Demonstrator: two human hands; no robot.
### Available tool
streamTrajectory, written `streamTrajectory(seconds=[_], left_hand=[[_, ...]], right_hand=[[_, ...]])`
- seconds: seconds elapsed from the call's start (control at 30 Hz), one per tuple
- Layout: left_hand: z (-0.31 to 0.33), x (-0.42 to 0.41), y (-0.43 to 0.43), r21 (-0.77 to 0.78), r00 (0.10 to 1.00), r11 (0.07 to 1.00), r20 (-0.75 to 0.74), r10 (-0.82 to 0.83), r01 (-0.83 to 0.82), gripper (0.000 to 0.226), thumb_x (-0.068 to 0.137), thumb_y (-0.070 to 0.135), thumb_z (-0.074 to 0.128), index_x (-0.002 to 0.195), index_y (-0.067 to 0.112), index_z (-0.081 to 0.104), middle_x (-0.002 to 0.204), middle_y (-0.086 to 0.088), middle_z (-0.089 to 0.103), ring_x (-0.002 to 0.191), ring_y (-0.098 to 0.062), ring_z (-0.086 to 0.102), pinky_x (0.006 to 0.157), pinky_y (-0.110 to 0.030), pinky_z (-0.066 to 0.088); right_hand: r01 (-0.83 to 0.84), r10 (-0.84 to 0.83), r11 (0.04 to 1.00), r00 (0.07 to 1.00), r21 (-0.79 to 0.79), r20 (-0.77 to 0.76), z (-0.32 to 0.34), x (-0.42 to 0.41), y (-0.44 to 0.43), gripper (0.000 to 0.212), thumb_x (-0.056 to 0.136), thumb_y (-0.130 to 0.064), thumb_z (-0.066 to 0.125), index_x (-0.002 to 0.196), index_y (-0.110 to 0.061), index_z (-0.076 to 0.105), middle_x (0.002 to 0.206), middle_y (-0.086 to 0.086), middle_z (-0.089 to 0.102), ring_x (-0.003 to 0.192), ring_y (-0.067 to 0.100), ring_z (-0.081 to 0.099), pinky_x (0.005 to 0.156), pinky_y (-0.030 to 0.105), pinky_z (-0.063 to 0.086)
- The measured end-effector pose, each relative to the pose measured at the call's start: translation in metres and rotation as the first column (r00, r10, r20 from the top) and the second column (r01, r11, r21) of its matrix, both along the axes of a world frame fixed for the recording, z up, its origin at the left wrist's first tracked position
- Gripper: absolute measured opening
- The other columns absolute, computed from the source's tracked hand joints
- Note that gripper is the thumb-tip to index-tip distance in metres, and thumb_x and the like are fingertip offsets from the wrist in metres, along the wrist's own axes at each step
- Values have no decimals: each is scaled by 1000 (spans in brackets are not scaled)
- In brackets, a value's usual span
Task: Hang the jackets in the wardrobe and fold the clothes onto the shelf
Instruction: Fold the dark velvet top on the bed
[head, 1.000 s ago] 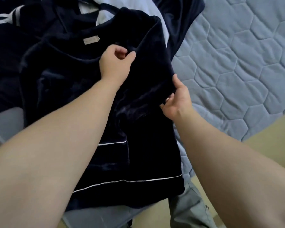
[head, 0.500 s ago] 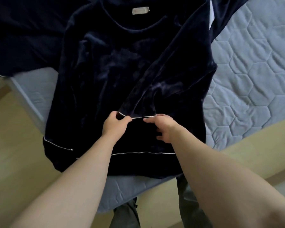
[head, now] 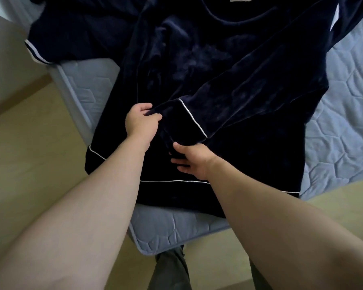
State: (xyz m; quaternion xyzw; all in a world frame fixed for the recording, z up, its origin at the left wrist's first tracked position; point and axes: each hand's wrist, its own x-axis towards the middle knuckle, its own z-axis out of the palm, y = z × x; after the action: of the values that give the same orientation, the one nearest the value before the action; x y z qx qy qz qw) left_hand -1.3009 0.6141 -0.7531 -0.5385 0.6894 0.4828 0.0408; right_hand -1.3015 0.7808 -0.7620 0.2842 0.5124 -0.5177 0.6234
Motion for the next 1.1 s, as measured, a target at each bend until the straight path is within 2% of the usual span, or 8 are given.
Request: streamTrajectory(seconds=[0.13,0.3,0.43,0.57,0.7,0.8,0.97,1.1], left_hand=[[-11,14,-6,176,989,984,142,-43,18,22,79,18,78,98,25,67,96,3,74,84,-14,72,68,-29,58],[-12,32,-9,-38,986,999,169,-10,16,27,89,28,70,114,25,59,99,11,65,86,-11,65,62,-21,48],[-11,47,-21,-316,941,947,333,54,58,51,87,21,72,132,20,49,137,-2,44,107,-20,54,78,-32,48],[-10,67,-38,-328,785,916,619,23,231,84,80,36,77,147,18,29,151,-9,28,135,-31,34,101,-53,41],[-16,81,-57,-220,716,914,691,-101,342,59,94,36,62,143,14,39,145,-11,40,131,-35,42,101,-54,40],[-14,85,-67,-239,738,889,659,-147,391,37,99,27,54,134,14,51,135,-14,49,121,-39,48,98,-50,40],[0,76,-61,-513,900,743,306,-310,430,31,85,17,68,114,18,56,124,-9,54,112,-34,54,97,-49,45],[5,46,-35,-445,728,627,87,-680,639,61,75,15,72,133,26,53,134,-2,56,121,-24,54,102,-38,45]], right_hand=[[-47,45,996,999,73,21,-2,-3,-3,28,93,-35,68,117,-20,66,104,-4,76,88,14,74,67,31,55],[-393,402,873,915,289,30,-2,0,0,56,90,-69,51,100,-18,69,87,-3,77,85,19,72,71,34,54],[-727,781,610,620,316,-83,4,1,-6,80,87,-82,33,84,-14,75,68,-3,75,75,19,71,63,32,48],[-668,848,529,400,523,-348,7,-2,-18,62,89,-73,46,69,-18,67,54,-7,67,54,15,66,54,27,47],[-460,905,338,-81,821,-418,7,-1,-25,51,86,-61,64,107,-19,45,86,-6,47,67,16,50,49,30,34],[-488,918,139,-263,862,-297,4,-2,-25,53,87,-33,69,126,-17,38,96,4,42,70,20,45,49,32,30],[-426,839,436,-126,793,-529,12,0,-37,5,92,-20,50,95,-16,52,97,2,53,53,17,42,46,27,24],[-233,761,590,-158,773,-629,27,5,-46,23,98,-28,47,112,-16,62,106,3,54,49,23,44,44,23,21]])
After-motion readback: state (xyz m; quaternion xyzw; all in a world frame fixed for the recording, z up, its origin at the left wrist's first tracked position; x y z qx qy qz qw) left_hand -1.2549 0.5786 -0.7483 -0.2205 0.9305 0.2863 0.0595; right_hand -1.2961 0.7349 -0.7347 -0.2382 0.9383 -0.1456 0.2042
